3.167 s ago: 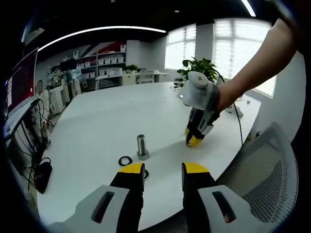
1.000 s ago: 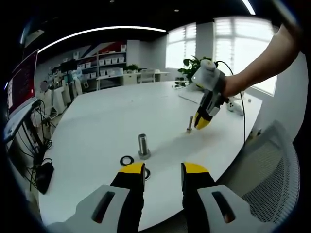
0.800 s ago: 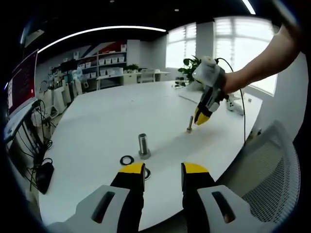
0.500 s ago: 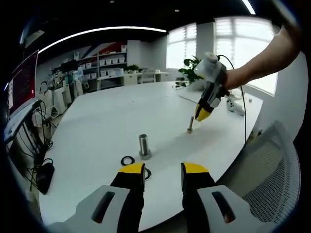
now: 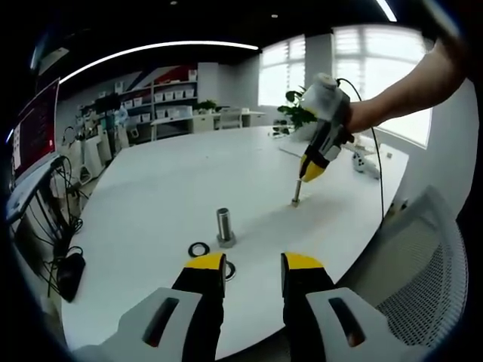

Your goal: Place the washer onto the threaded stud by aligning its center hole with the stud, sliding it down to the base, and recovering from edge contact or off-axis alignment until the washer reaches the visible bottom stop.

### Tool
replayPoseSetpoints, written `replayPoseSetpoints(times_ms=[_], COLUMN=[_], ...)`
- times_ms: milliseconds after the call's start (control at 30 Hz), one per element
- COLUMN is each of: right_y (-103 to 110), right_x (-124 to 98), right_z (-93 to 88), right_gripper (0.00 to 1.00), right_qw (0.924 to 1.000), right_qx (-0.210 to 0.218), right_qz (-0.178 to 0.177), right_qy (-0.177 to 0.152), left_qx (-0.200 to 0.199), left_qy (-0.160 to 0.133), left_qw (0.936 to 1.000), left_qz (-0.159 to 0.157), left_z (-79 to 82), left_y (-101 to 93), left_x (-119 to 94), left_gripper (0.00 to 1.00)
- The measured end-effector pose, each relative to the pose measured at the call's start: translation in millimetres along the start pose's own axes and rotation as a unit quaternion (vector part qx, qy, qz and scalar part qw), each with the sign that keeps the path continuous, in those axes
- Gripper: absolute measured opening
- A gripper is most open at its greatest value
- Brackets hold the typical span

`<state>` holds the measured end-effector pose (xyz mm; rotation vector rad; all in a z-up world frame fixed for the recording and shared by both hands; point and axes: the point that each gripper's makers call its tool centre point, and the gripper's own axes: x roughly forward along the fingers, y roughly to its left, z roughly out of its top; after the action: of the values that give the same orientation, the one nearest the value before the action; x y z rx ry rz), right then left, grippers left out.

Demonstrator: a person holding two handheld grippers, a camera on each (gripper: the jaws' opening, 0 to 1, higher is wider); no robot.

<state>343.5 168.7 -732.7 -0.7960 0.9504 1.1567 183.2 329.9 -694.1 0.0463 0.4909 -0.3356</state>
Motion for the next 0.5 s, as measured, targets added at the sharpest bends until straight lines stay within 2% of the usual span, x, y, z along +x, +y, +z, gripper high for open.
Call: replayPoseSetpoints(times_ms=[500], right_y=[-4.8], right_x=[8.0], right_z=[1.1], right_gripper=[0.14], right_qw=[0.9999], right_qx=[-0.010], right_qz=[0.003], right_qy=[0.011], left_qx=[0.000], left_qy=[0.000], left_qw=[1.0000], left_qz=[0.002], left_z=[-0.1], left_y=[0.9], left_x=[0.1], left_gripper=[0.27])
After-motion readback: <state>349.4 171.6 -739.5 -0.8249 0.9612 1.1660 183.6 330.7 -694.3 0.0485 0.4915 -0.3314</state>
